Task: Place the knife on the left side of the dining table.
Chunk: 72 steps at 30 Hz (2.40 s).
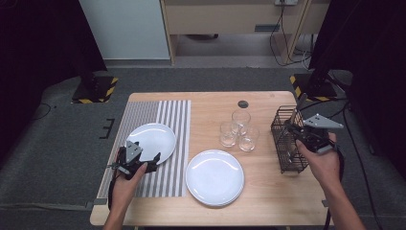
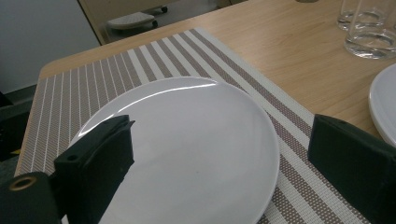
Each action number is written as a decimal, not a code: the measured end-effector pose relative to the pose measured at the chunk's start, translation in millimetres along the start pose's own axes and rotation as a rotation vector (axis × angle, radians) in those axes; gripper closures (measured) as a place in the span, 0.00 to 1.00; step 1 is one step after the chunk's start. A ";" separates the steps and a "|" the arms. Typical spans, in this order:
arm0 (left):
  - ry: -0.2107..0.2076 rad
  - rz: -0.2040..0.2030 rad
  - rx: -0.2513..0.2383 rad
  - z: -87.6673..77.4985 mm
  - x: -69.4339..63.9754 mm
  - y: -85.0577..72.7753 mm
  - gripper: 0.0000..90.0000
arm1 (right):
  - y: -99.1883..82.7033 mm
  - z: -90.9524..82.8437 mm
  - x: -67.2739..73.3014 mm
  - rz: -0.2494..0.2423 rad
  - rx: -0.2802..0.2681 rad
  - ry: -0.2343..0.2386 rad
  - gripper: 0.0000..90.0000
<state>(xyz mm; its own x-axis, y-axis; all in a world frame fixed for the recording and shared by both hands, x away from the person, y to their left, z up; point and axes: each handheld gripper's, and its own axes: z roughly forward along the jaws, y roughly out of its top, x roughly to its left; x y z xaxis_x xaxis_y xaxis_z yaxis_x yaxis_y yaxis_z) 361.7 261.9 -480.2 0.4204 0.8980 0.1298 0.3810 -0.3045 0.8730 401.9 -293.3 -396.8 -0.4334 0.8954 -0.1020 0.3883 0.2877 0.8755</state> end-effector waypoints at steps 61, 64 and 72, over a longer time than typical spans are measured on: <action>-0.001 -0.018 0.004 0.8 1.3 -2.1 0.07 | -26.7 -19.8 -29.4 0.140 -0.185 0.036 0.92; -0.001 -0.019 0.002 0.6 1.5 -2.1 0.07 | -26.1 -19.7 -28.6 0.133 -0.179 0.032 0.92; 0.000 -0.019 0.003 0.5 2.0 -2.3 0.07 | -25.6 -18.5 -28.0 0.134 -0.170 0.028 0.92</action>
<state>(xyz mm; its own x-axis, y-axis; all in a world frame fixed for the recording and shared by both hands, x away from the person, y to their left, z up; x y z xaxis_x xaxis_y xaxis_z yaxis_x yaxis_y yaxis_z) 362.1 264.2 -482.1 0.4135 0.9035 0.1129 0.3913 -0.2883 0.8740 389.0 -332.0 -407.7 -0.4101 0.9115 0.0320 0.3026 0.1028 0.9475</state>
